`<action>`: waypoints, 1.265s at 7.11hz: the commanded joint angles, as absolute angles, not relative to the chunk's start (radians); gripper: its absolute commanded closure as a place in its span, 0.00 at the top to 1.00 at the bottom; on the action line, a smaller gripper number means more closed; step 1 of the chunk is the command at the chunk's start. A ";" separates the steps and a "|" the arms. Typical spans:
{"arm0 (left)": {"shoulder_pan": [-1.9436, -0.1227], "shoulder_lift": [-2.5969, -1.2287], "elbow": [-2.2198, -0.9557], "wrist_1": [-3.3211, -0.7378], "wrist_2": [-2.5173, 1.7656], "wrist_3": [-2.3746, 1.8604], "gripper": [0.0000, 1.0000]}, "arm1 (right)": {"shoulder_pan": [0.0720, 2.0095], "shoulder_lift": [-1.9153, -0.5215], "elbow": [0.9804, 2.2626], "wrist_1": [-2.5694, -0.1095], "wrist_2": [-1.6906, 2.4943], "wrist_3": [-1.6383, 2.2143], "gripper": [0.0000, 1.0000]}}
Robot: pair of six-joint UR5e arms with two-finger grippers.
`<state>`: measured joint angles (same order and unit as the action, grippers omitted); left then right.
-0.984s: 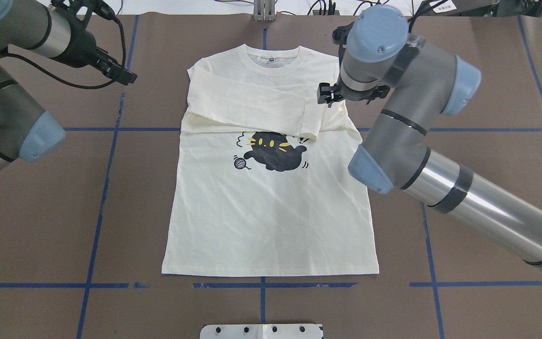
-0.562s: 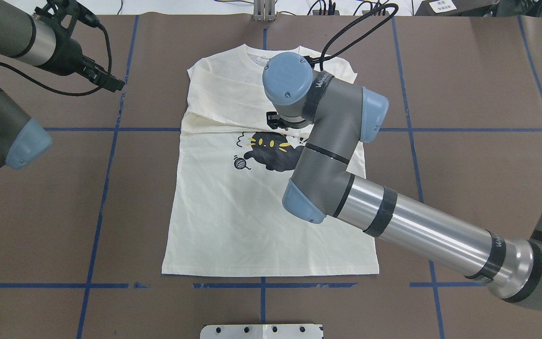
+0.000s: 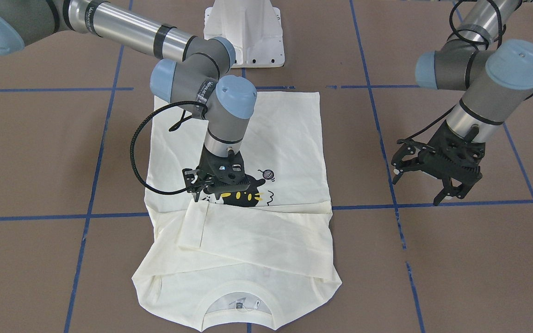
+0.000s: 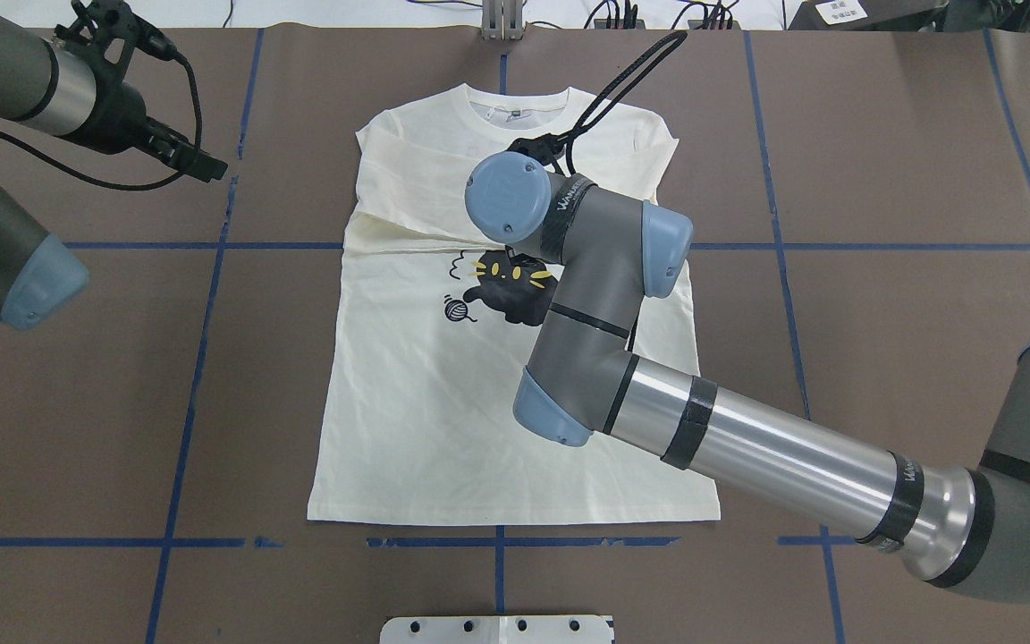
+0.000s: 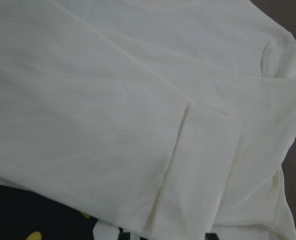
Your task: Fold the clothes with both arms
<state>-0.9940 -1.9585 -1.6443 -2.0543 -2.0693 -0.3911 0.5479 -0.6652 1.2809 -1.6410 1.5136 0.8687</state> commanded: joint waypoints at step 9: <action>-0.989 -1.956 -1.646 -2.056 -2.069 -0.423 1.00 | 0.528 -0.667 1.259 -1.632 1.451 0.765 0.00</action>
